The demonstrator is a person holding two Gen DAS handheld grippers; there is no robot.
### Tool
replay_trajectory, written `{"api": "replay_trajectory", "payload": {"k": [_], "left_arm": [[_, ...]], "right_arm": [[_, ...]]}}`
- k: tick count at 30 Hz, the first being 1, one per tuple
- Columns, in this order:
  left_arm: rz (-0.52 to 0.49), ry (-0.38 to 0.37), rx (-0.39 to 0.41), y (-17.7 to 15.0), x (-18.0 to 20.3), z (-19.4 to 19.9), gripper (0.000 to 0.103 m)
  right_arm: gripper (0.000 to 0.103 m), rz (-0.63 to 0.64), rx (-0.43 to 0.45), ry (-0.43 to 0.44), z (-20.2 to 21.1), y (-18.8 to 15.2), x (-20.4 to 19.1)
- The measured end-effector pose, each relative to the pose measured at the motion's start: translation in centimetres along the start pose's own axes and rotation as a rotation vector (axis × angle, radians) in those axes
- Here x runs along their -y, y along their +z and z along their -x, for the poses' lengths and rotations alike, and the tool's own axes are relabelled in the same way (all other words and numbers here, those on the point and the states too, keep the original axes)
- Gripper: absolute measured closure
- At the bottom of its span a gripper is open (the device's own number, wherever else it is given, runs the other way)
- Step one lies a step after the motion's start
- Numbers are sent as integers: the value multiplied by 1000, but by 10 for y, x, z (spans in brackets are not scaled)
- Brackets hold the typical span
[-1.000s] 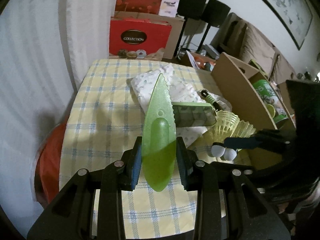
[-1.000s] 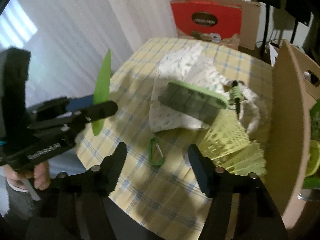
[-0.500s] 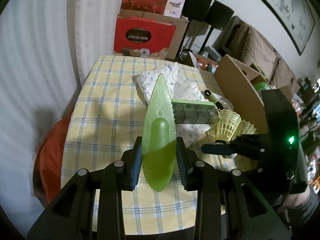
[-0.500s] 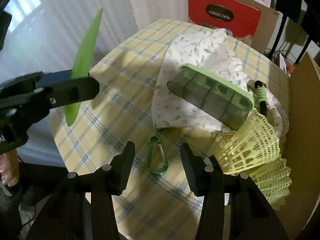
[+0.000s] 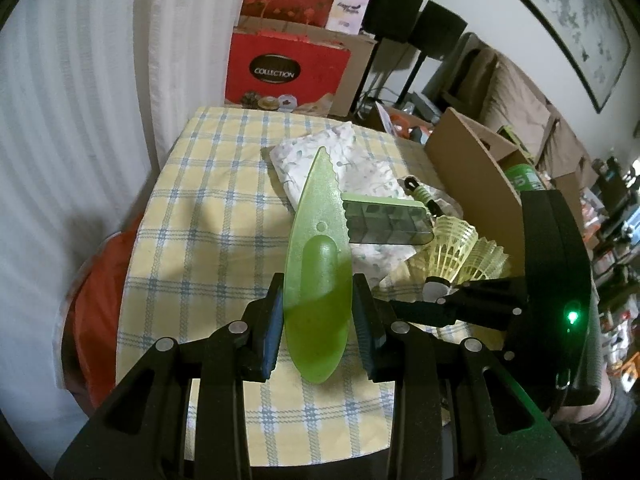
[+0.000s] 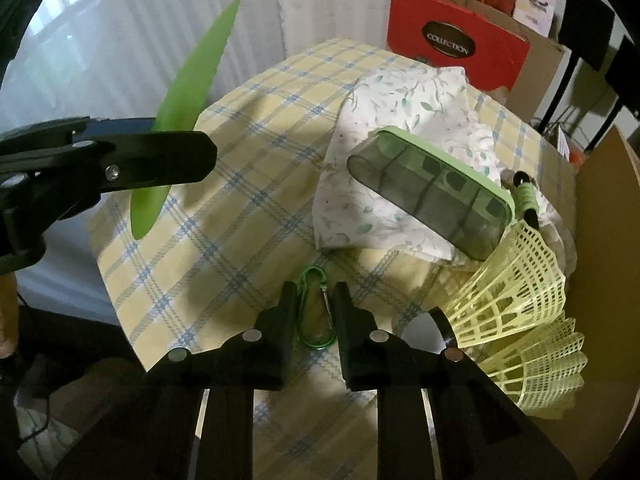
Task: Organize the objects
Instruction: 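Close the left gripper on the green bottle and lift it, then carry the green bottle with the left gripper over the cardboard box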
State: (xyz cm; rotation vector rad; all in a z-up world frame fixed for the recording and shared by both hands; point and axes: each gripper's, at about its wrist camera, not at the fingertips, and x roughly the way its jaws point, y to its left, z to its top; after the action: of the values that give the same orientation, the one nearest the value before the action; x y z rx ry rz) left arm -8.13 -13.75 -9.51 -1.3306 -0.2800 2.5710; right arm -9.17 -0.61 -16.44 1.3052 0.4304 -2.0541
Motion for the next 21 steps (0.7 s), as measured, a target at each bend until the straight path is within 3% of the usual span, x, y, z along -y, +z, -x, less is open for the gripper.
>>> {"api": "replay_trajectory", "payload": {"k": [11, 21], "left_arm": [[-21, -14, 20, 7, 16, 14, 74], [-81, -53, 36, 16, 60, 23, 74]], "right_arm": [[86, -95, 86, 48, 46, 3, 16], [85, -159, 186, 23, 114, -10, 44]]}}
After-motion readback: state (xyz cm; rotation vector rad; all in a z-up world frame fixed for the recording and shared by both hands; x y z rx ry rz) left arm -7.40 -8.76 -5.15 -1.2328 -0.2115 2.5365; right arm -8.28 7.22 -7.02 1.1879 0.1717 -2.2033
